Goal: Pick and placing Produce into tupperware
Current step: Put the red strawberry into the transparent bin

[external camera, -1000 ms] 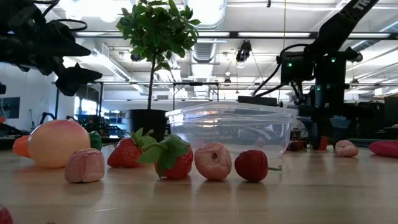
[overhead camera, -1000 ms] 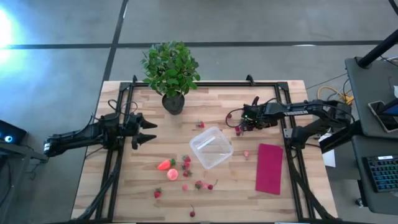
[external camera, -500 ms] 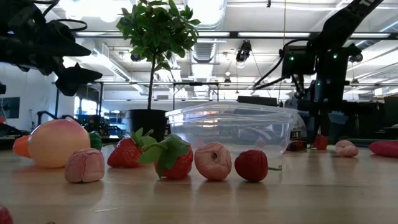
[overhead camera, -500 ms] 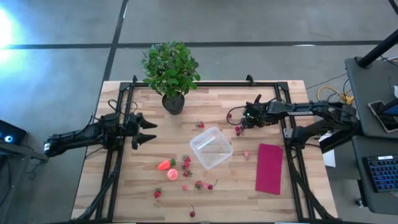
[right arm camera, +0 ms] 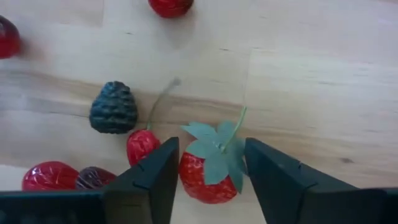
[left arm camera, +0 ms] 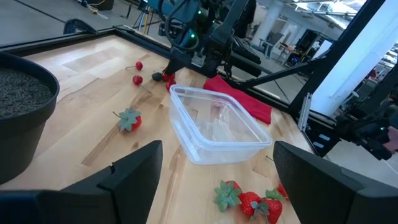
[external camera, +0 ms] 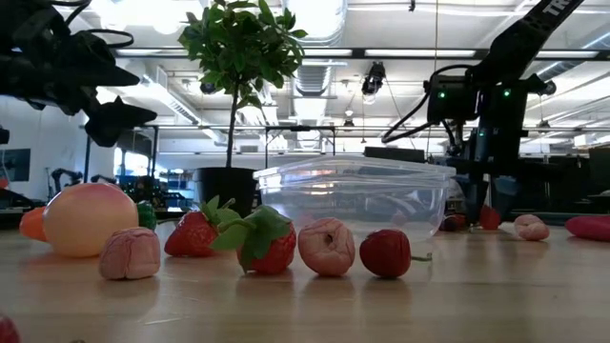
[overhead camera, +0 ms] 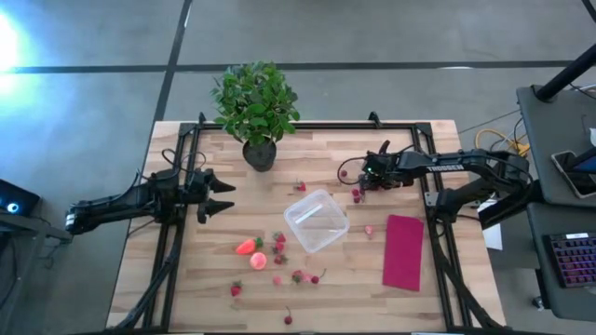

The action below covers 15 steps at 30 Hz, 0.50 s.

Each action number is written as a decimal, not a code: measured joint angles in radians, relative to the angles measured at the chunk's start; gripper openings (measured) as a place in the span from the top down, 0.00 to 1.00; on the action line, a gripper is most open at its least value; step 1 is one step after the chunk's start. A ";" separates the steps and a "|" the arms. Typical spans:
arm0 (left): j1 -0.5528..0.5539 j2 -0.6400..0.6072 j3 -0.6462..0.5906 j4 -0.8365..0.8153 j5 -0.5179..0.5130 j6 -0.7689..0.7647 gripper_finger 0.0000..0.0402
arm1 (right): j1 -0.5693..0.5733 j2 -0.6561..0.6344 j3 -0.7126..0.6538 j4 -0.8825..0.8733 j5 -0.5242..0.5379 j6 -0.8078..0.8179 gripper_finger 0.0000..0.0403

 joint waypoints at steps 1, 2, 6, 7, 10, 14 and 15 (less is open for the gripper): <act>0.000 0.000 0.000 0.000 0.000 0.000 0.27 | 0.000 0.000 0.000 0.000 -0.001 0.000 0.59; 0.000 0.000 0.000 0.000 0.000 0.000 0.27 | 0.000 0.000 0.000 -0.001 -0.004 0.000 0.60; 0.000 0.000 0.000 0.000 0.000 0.000 0.27 | 0.000 0.000 0.000 -0.009 -0.009 0.000 0.62; 0.000 0.000 0.000 0.000 0.000 0.000 0.27 | 0.000 0.000 0.001 -0.011 -0.009 -0.001 0.62; 0.000 0.000 0.000 0.000 0.000 0.000 0.27 | 0.000 0.000 0.001 -0.018 -0.015 -0.004 0.63; 0.000 0.000 0.000 0.000 0.000 0.000 0.27 | 0.000 -0.001 0.001 -0.018 -0.030 -0.015 0.65; 0.000 0.000 0.000 0.000 0.000 0.000 0.27 | 0.000 -0.001 0.001 -0.018 -0.035 -0.015 0.66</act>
